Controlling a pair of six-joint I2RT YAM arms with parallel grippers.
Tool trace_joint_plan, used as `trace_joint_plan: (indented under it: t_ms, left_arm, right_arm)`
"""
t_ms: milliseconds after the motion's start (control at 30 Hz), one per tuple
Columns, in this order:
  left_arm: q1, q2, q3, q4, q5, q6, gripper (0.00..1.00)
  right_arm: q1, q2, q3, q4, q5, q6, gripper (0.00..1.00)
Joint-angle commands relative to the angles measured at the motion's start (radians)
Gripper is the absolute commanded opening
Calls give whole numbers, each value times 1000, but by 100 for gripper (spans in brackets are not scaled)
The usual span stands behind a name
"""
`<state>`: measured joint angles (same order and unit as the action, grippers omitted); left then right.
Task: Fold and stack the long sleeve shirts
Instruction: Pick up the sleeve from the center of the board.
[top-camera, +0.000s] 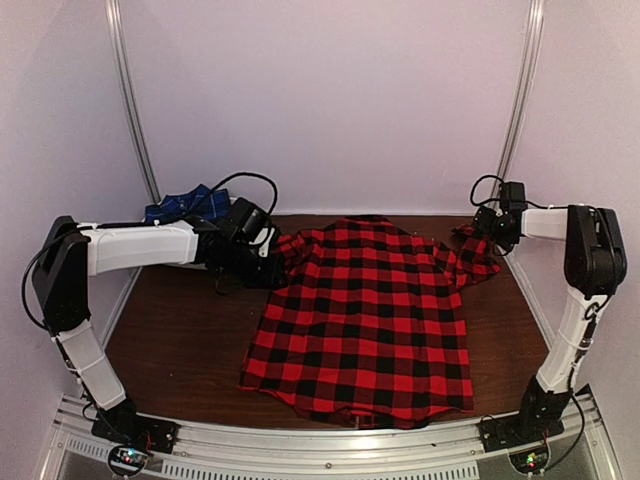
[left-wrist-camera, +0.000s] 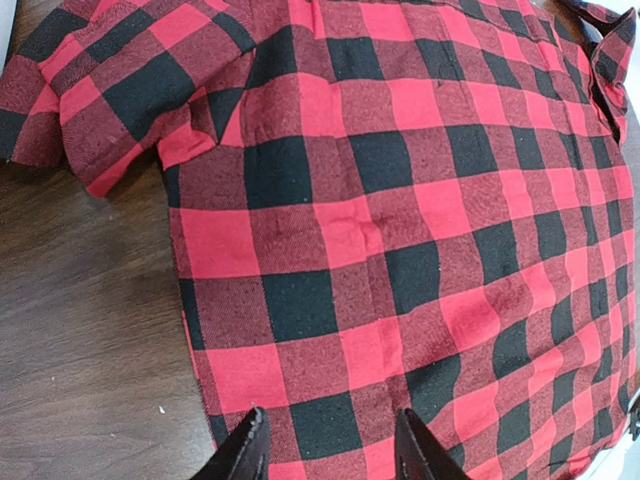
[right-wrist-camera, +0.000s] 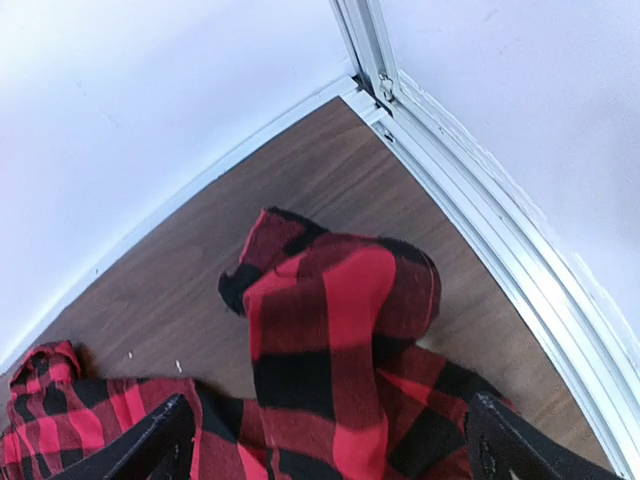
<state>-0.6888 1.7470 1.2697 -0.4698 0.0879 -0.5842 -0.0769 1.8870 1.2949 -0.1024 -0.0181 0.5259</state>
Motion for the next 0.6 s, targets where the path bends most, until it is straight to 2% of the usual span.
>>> trace_joint_plan:
  t_ms: [0,200,333,367,433,500,567]
  left_arm:
    - [7,6,24,26,12,18,43]
    - [6,1,41,17,7,23,43]
    - [6,-6,43,10,-1,23,43]
    - [6,-6,42,11,-1,23,43]
    - [6,-3,42,12,0,20,43]
    - [6,4,48,13,4,18,43]
    - [6,13,57,12,7,18,43]
  right_arm:
    - [-20,130,175,37,-36,-22,97]
    - [-29,286,351,-52,2,-40,94]
    - [-35,340,429,-117,12,-61,83]
    - [-35,338,432,-123,13,-66,78]
    - [-34,317,418,-117,5,-75,62]
    - [-33,285,393,-104,-11,-84,38]
    - [-29,248,369,-87,-41,-96,20]
